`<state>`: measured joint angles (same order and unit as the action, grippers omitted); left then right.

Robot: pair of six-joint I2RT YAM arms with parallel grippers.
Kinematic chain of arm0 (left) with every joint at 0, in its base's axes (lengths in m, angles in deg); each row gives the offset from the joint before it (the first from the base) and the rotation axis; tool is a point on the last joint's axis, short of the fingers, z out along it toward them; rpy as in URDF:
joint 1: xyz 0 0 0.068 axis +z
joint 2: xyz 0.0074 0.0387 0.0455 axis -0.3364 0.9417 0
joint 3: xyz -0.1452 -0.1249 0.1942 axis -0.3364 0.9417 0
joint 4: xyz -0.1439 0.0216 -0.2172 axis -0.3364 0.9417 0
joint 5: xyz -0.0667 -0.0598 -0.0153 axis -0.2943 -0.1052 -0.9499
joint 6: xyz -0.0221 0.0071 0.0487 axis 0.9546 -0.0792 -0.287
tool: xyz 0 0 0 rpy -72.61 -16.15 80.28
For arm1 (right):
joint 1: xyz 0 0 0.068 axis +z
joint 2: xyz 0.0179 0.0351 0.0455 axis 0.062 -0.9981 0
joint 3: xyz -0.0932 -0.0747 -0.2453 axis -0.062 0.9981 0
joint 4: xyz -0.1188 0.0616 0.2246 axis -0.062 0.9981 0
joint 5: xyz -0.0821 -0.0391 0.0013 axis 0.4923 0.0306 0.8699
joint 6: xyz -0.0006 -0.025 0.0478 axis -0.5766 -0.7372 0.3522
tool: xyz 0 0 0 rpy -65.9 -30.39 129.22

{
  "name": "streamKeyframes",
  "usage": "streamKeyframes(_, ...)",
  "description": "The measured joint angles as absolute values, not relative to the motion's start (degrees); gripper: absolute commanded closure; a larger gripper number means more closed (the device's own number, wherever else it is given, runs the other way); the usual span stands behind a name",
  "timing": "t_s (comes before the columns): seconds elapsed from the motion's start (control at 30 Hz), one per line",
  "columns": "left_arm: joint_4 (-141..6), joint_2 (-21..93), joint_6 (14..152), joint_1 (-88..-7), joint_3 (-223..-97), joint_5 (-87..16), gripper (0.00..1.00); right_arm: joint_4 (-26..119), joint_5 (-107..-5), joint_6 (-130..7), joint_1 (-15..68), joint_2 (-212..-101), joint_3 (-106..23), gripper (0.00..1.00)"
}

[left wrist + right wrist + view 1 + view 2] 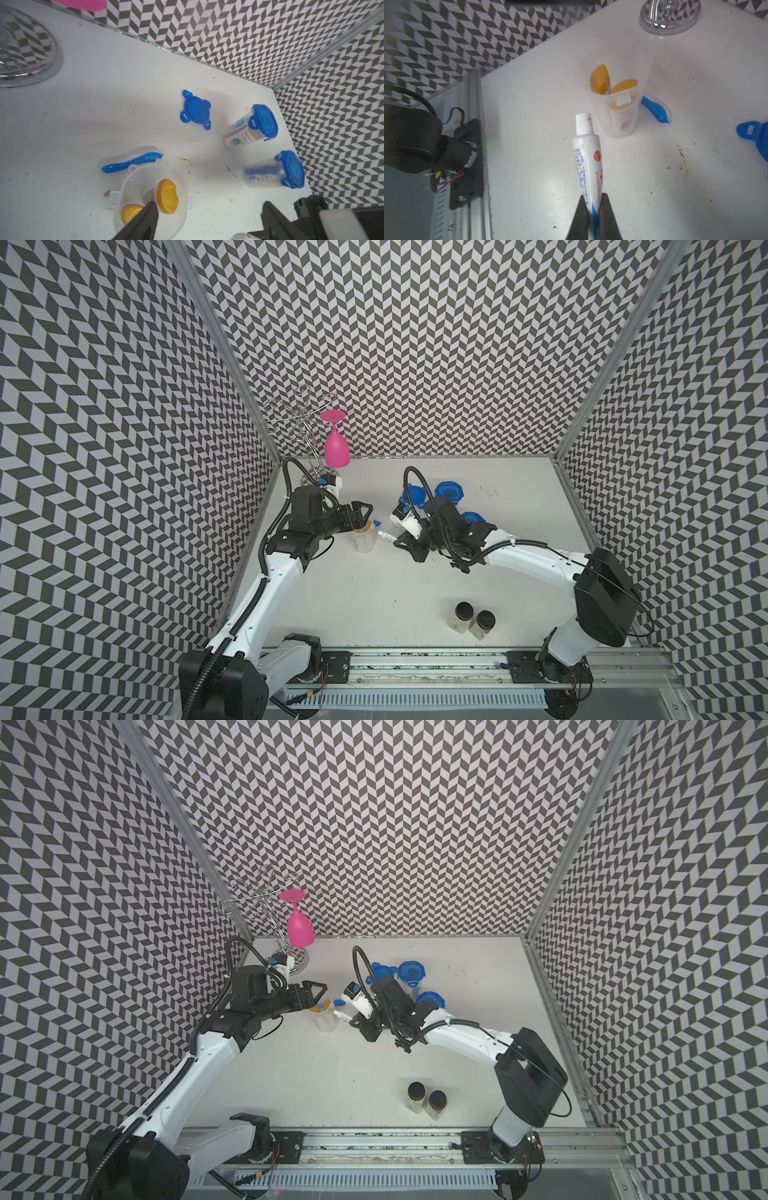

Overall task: Pack away toiletry kits
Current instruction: Place the toiletry item into the container.

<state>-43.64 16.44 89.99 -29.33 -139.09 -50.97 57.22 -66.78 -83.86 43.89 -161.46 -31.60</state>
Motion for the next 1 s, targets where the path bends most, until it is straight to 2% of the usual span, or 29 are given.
streamKeyframes(0.13,-44.0,17.8,91.5,-30.0,-138.9,-56.3,0.05,56.0,-70.2,-82.3,43.9,-161.3,-31.9,1.00)
streamKeyframes(0.37,-46.7,19.5,95.4,-33.3,-136.5,-59.6,0.16,54.3,-72.3,-80.0,43.4,-161.9,-34.0,1.00)
streamKeyframes(0.43,-47.1,19.8,96.2,-34.6,-136.4,-59.7,0.24,54.1,-73.1,-79.4,42.9,-162.9,-35.9,1.00)
streamKeyframes(0.47,-47.3,20.0,96.6,-35.0,-136.4,-59.7,0.32,54.0,-73.5,-79.2,42.8,-163.3,-36.6,1.00)
streamKeyframes(0.53,-48.3,20.1,97.0,-35.2,-136.3,-59.8,0.56,54.1,-74.0,-78.9,42.6,-164.3,-37.6,1.00)
streamKeyframes(0.63,-49.9,20.1,98.2,-35.3,-136.0,-60.4,0.75,54.1,-74.2,-78.9,42.4,-165.3,-38.4,1.00)
streamKeyframes(0.67,-50.4,20.1,98.4,-35.4,-135.9,-60.6,0.79,54.0,-74.3,-78.8,42.4,-165.5,-38.4,0.96)
streamKeyframes(0.7,-50.7,20.1,98.8,-35.4,-135.8,-60.6,0.85,54.0,-74.5,-78.8,42.4,-165.5,-38.4,0.88)
streamKeyframes(0.77,-51.3,20.1,99.1,-35.1,-135.7,-61.1,0.94,53.9,-74.5,-78.7,42.4,-165.6,-38.6,0.65)
streamKeyframes(0.83,-51.3,20.0,98.6,-34.4,-135.7,-60.7,0.98,53.7,-74.4,-78.5,42.4,-165.6,-38.7,0.45)
streamKeyframes(0.9,-50.2,19.9,97.2,-33.2,-136.1,-58.8,1.00,53.5,-73.6,-78.7,42.4,-165.6,-39.1,0.34)
streamKeyframes(1.0,-46.7,19.8,93.6,-31.4,-138.5,-53.1,1.00,53.6,-71.9,-78.7,42.1,-165.6,-39.1,0.29)
